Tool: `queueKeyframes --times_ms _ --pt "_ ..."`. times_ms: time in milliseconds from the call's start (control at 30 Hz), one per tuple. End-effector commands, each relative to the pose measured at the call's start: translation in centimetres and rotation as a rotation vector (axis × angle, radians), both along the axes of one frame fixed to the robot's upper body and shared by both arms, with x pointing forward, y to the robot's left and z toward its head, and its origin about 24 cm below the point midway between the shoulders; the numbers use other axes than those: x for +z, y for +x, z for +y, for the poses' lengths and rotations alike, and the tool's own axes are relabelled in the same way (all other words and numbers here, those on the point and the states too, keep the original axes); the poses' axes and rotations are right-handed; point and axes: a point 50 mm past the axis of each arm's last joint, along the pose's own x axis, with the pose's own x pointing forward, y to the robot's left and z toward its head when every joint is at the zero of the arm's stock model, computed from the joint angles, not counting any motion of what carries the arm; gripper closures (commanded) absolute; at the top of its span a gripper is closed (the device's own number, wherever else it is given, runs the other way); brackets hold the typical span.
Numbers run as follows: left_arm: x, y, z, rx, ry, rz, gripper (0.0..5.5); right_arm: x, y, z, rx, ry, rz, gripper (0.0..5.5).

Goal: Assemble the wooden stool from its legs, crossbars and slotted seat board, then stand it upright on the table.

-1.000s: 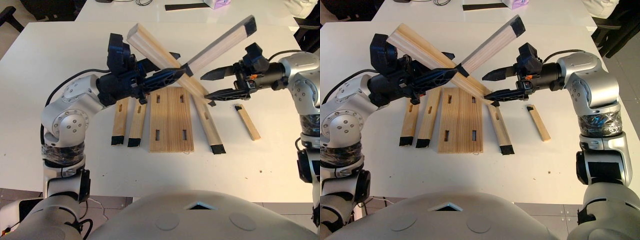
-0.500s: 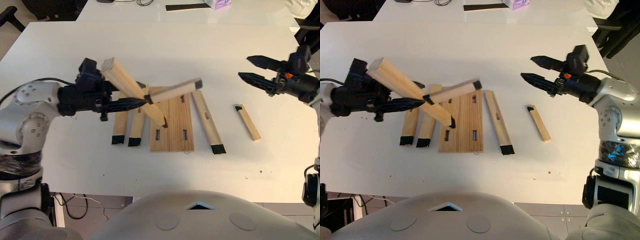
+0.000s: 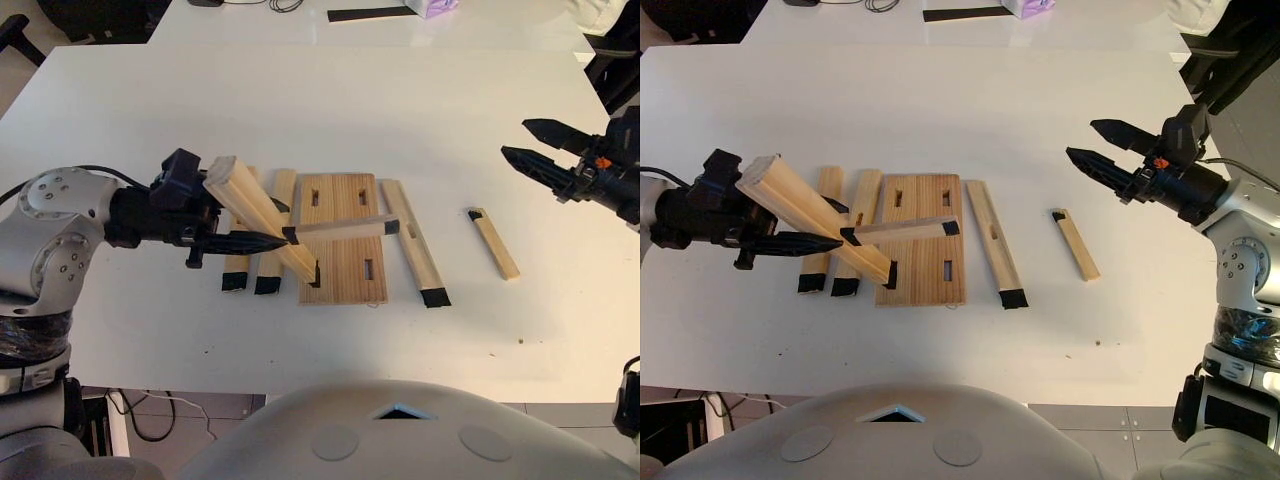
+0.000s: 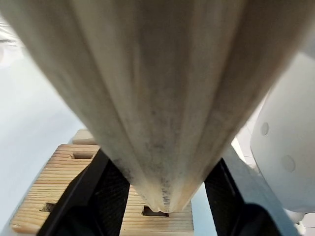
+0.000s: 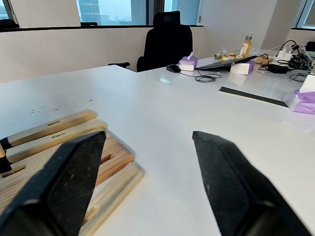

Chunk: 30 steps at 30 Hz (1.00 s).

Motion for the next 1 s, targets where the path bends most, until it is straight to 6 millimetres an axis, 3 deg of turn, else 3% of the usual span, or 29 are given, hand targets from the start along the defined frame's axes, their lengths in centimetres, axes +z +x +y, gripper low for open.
queueKeyframes --times_ms 33,233,767,1000 --pt "0.3 0.5 -0.3 0.002 -0.001 -0.048 3.45 0.6 0.7 0.4 0.03 -0.012 -0.008 2.24" --pt "-0.7 0.4 -0.2 -0.009 0.029 -0.028 3.45 0.5 1.0 0.7 0.063 -0.029 0.001 2.24" --pt "-0.5 1.5 0.8 -0.006 0.07 -0.045 3.45 -0.1 0.6 0.2 0.031 -0.029 0.008 2.24" --pt "-2.0 1.0 0.2 -0.036 0.106 -0.041 3.45 -0.2 0.7 0.6 0.038 -0.018 0.006 2.24"
